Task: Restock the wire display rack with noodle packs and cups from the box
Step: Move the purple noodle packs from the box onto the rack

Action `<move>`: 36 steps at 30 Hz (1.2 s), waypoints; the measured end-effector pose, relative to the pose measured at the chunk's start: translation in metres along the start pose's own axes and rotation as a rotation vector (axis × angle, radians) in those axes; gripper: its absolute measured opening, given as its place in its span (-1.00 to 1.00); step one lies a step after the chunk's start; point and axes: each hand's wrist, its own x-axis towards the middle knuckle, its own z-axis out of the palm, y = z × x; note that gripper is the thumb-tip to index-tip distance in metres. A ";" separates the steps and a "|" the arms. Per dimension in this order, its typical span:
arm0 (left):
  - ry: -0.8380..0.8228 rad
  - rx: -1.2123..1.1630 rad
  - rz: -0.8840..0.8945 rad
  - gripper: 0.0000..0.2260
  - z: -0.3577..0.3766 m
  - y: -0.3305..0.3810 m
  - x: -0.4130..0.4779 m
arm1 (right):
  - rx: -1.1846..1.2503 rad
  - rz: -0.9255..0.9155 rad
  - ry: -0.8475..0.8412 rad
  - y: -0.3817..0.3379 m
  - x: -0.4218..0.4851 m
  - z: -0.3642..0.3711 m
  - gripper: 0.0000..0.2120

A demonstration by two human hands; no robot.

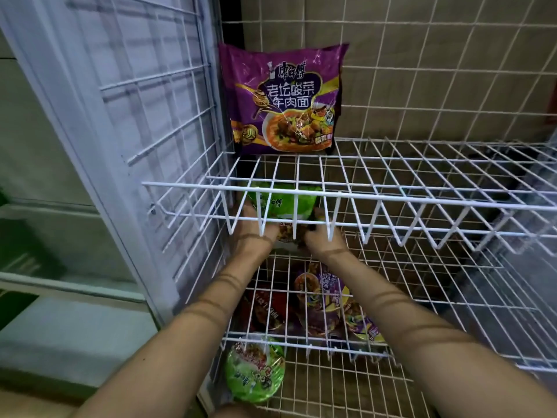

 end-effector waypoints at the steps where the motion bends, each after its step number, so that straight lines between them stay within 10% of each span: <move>1: 0.013 -0.016 0.015 -0.17 0.000 0.002 0.000 | 0.018 -0.002 -0.005 -0.003 0.000 -0.001 -0.57; 13: -0.068 0.058 -0.060 -0.58 -0.005 0.009 -0.010 | -0.015 0.000 -0.002 -0.013 -0.016 0.001 -0.42; 18: -0.202 0.189 -0.117 -0.31 -0.003 0.018 -0.024 | -0.105 0.023 -0.041 -0.008 -0.032 -0.007 -0.52; 36: -0.235 -0.027 0.109 -0.43 0.015 0.055 -0.131 | -0.055 -0.140 0.031 0.015 -0.136 -0.059 -0.58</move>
